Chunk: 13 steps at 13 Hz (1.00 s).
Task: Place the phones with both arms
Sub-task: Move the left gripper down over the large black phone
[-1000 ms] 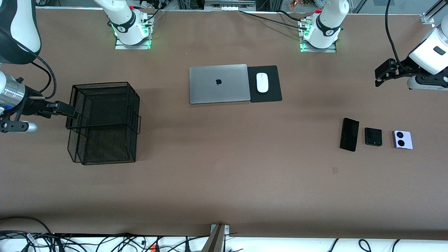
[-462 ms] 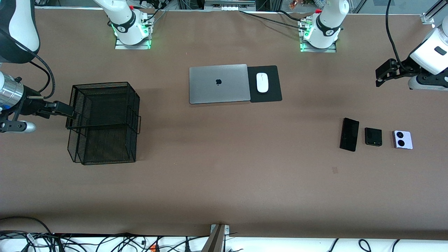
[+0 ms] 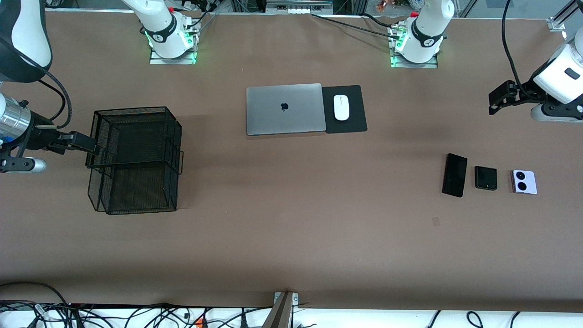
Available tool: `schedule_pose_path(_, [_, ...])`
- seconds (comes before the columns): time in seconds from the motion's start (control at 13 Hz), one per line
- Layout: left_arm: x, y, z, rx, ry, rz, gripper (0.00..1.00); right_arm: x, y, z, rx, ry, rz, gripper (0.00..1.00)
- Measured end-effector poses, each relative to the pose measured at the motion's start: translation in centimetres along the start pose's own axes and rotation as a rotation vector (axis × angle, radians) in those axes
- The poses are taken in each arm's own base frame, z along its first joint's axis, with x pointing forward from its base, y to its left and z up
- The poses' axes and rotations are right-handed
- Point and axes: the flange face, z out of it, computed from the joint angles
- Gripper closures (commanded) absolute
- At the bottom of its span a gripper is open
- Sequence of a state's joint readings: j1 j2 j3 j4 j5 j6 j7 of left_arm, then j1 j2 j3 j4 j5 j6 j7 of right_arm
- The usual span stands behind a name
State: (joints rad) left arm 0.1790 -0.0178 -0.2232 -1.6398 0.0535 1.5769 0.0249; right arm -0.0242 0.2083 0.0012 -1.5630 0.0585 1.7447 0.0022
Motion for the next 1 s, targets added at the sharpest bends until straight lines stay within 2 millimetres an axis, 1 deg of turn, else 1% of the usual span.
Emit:
schedule_pose_path(0.15, [1.0,-0.4,1.6,0.039,-0.019,0.057,0.00,0.0,0.0,0.0,0.000,0.000,0.000,0.00])
schedule_pose_path(0.46, [3.7,-1.2,5.9,0.035,-0.054,0.174,0.00,0.0,0.2,0.0,-0.001,-0.002,0.003,0.00])
schedule_pose_path(0.62, [5.2,-2.3,8.6,0.020,-0.064,0.223,0.00,-0.1,0.8,0.0,-0.003,-0.006,0.014,0.00])
schedule_pose_path(0.77, [6.6,-3.4,11.7,0.000,-0.082,0.244,0.00,-0.2,1.1,0.1,-0.004,-0.018,0.019,0.00])
schedule_pose_path(1.0, [8.7,-3.7,16.1,-0.019,-0.079,0.260,0.00,-0.2,1.1,0.2,-0.004,-0.025,0.018,0.00])
